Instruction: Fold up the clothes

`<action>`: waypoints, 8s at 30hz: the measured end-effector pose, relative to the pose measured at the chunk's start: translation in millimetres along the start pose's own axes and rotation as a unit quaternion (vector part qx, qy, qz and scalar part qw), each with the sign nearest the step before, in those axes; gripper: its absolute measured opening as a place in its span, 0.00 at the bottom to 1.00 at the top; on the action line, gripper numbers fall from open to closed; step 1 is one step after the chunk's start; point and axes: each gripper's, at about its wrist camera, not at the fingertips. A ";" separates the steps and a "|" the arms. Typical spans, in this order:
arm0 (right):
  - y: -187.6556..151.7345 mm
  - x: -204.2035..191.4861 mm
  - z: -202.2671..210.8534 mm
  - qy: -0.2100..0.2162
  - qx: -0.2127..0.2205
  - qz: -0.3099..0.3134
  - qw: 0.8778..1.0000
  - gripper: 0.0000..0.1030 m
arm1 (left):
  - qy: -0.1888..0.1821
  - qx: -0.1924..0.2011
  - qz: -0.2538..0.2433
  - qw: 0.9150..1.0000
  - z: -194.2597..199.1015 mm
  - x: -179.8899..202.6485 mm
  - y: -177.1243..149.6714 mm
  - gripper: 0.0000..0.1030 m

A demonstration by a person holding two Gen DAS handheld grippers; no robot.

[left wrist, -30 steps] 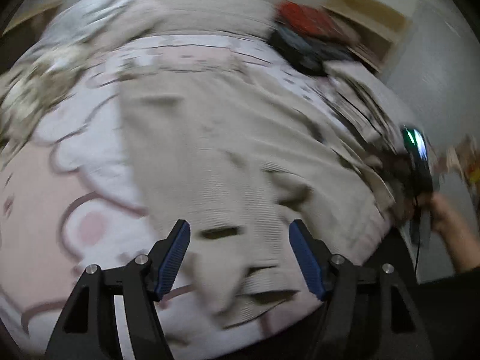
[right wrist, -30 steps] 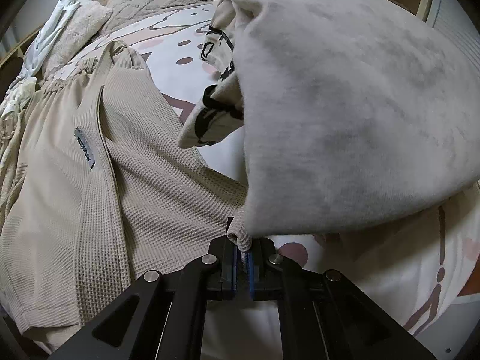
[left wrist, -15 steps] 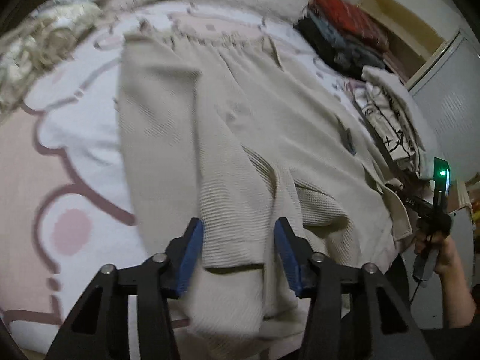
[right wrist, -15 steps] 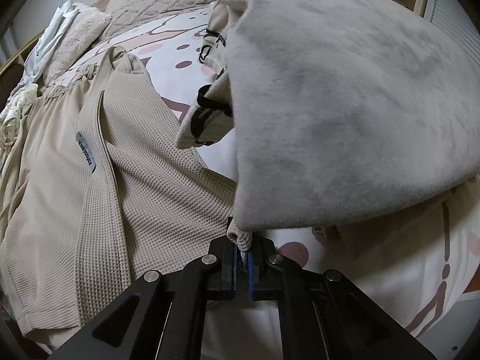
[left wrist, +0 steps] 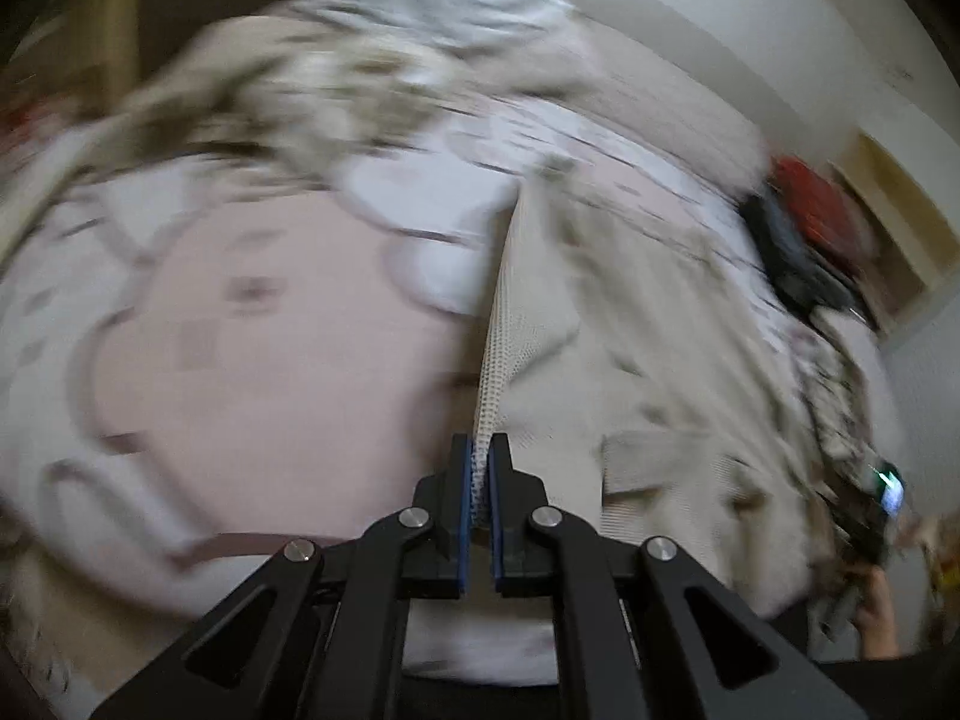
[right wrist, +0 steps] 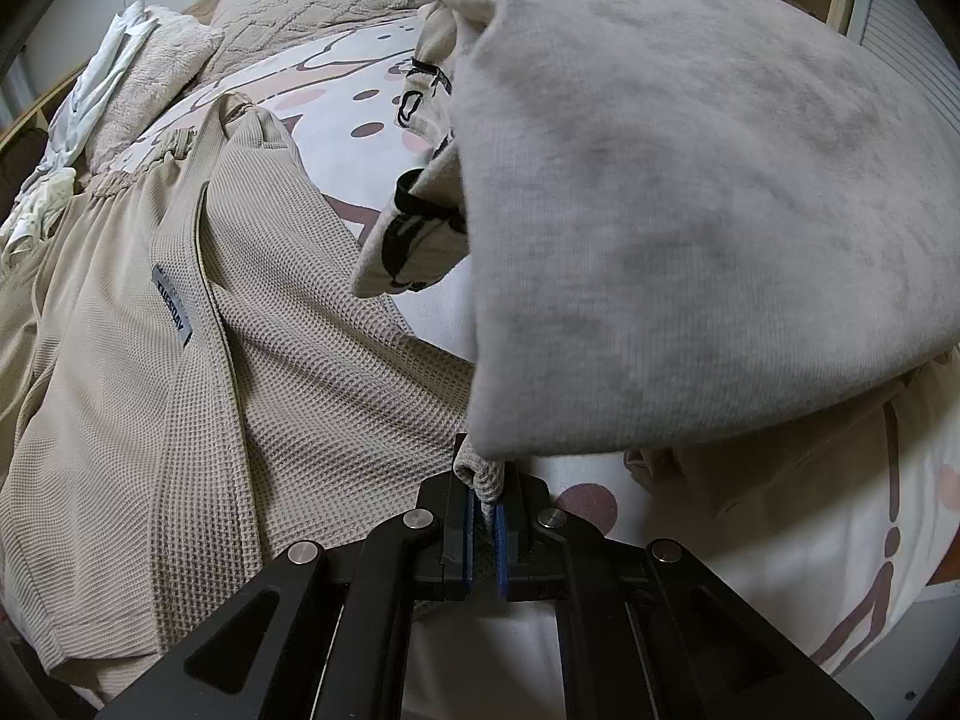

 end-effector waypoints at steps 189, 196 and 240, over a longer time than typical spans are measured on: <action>-6.3 -98.5 12.2 0.276 -0.169 0.096 0.941 0.06 | -0.027 -0.196 -0.060 0.978 -118.2 -2.6 14.8 0.06; -6.5 -96.9 9.6 0.275 -0.171 0.088 0.942 0.06 | 0.016 -0.141 -0.069 0.987 -77.4 -19.6 5.8 0.64; 15.9 -46.6 55.9 0.279 -0.063 0.034 0.958 0.06 | -0.341 -0.073 -0.187 0.918 -48.8 285.0 44.6 0.03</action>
Point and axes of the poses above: each gripper's, at about its wrist camera, not at the fingertips, and z roughly against the way its jaws point, x to its right, y to its top, and after that the axes turned 15 degrees about -y, right-handed
